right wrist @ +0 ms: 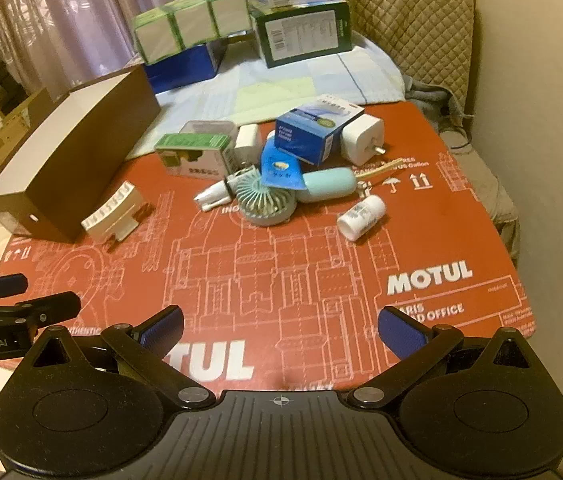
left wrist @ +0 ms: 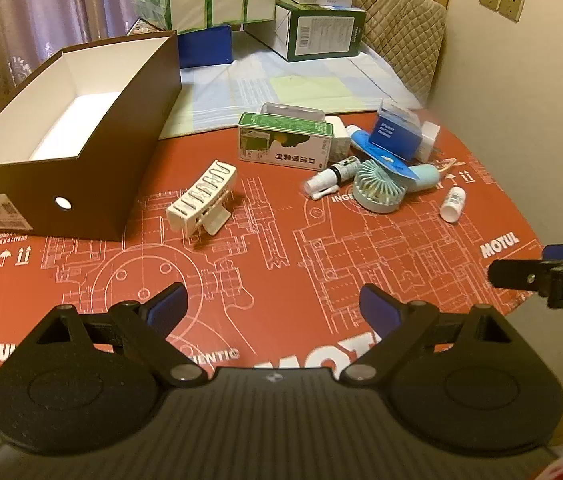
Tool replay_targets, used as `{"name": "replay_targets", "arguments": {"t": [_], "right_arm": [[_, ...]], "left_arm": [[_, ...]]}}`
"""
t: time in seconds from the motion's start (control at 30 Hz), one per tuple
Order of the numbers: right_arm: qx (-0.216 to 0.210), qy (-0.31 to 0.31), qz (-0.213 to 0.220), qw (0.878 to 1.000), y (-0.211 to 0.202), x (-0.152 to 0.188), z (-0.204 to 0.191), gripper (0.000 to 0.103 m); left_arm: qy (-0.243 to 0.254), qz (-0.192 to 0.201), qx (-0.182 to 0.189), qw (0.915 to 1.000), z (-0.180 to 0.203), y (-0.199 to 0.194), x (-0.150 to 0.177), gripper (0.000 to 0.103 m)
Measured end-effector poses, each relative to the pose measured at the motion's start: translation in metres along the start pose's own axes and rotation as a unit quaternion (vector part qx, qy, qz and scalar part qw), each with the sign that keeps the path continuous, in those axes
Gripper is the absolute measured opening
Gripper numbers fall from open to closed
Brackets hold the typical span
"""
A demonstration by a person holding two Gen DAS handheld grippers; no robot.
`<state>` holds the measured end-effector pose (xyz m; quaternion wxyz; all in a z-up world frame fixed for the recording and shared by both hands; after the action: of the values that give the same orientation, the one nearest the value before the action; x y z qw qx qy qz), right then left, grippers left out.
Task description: Organize rigid objects
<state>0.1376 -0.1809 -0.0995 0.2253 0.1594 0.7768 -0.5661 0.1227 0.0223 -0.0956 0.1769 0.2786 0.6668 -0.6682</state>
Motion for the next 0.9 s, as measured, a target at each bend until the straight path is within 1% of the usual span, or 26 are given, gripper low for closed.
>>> {"name": "replay_targets", "arguments": {"t": [0.17, 0.33, 0.43, 0.53, 0.7, 0.8, 0.9], "right_arm": [[0.005, 0.007, 0.004, 1.000, 0.012, -0.012, 0.007, 0.101], [0.002, 0.018, 0.011, 1.000, 0.023, -0.020, 0.013, 0.101], [0.005, 0.021, 0.015, 1.000, 0.030, -0.025, 0.016, 0.101], [0.010, 0.023, 0.023, 0.999, 0.037, -0.031, 0.019, 0.101], [0.020, 0.037, 0.032, 0.999, 0.048, -0.038, 0.028, 0.101], [0.027, 0.046, 0.036, 0.998, 0.052, -0.041, 0.034, 0.101], [0.031, 0.053, 0.041, 0.997, 0.056, -0.044, 0.038, 0.098]], "left_arm": [[0.011, -0.003, -0.008, 0.9999, -0.013, 0.018, -0.009, 0.091], [0.023, 0.004, -0.013, 0.9996, -0.028, 0.036, -0.021, 0.090], [0.039, 0.010, -0.016, 0.9990, -0.035, 0.046, -0.028, 0.089], [0.059, 0.015, -0.016, 0.9980, -0.040, 0.058, -0.033, 0.085], [0.079, 0.021, -0.015, 0.9966, -0.046, 0.075, -0.043, 0.084], [0.088, 0.017, -0.017, 0.9958, -0.050, 0.087, -0.050, 0.081], [0.092, 0.012, -0.017, 0.9956, -0.055, 0.100, -0.057, 0.079]]}}
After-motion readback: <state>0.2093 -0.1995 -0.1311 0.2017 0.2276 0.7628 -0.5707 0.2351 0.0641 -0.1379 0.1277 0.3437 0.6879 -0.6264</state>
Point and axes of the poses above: each gripper's, at about its wrist camera, not at the fingertips, and y roughly the way its jaws point, z to its right, x to its underside, the point moved 9 cm from there along y, roughly the way its jaws point, and after that the axes turned 8 degrees about y, right-handed, at the moved point
